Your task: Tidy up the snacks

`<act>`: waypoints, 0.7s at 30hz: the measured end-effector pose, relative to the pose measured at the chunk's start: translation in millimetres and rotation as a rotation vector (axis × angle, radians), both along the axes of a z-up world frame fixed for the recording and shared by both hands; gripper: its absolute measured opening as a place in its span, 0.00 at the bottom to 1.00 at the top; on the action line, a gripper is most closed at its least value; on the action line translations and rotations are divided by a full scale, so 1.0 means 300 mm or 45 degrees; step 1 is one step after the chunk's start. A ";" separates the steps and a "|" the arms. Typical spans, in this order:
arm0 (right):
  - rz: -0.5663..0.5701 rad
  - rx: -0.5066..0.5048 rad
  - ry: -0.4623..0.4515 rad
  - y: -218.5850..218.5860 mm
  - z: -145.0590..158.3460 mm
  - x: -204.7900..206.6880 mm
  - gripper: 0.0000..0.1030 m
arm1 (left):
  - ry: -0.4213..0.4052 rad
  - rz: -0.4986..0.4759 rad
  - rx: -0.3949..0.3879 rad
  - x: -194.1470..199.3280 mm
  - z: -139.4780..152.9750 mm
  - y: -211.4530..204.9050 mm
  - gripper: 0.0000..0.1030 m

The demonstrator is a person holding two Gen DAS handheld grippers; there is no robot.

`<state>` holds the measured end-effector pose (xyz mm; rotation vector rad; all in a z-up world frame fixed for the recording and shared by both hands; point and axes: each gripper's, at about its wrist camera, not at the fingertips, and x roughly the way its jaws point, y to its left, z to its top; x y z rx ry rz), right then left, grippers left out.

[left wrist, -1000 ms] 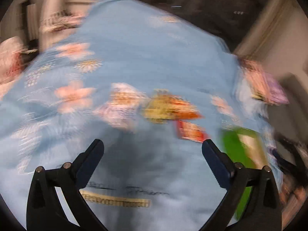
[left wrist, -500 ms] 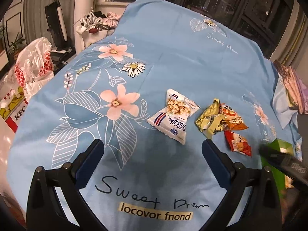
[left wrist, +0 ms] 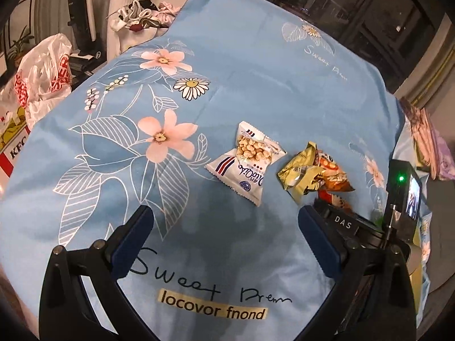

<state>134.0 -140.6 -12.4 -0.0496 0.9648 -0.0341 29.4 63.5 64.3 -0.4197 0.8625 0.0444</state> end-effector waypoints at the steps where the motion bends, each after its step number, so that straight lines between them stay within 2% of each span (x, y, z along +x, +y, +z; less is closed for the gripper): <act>1: 0.000 0.001 -0.008 -0.003 -0.002 -0.006 0.83 | -0.002 -0.008 0.004 -0.001 -0.001 -0.003 0.99; 4: 0.010 0.025 -0.005 -0.015 0.010 -0.031 0.79 | 0.004 -0.037 -0.023 -0.001 -0.007 -0.008 0.99; 8: 0.048 0.152 0.042 -0.025 0.040 -0.086 0.74 | 0.023 -0.083 -0.106 0.004 -0.016 -0.016 0.99; 13: 0.118 0.262 0.103 -0.005 0.067 -0.213 0.74 | 0.035 -0.073 -0.090 0.010 -0.019 -0.017 0.99; 17: 0.121 0.384 0.167 -0.005 0.049 -0.296 0.76 | 0.061 -0.102 -0.150 0.012 -0.029 -0.014 0.98; 21: 0.130 0.414 0.230 -0.003 0.034 -0.325 0.79 | 0.085 -0.122 -0.173 0.013 -0.038 -0.019 0.98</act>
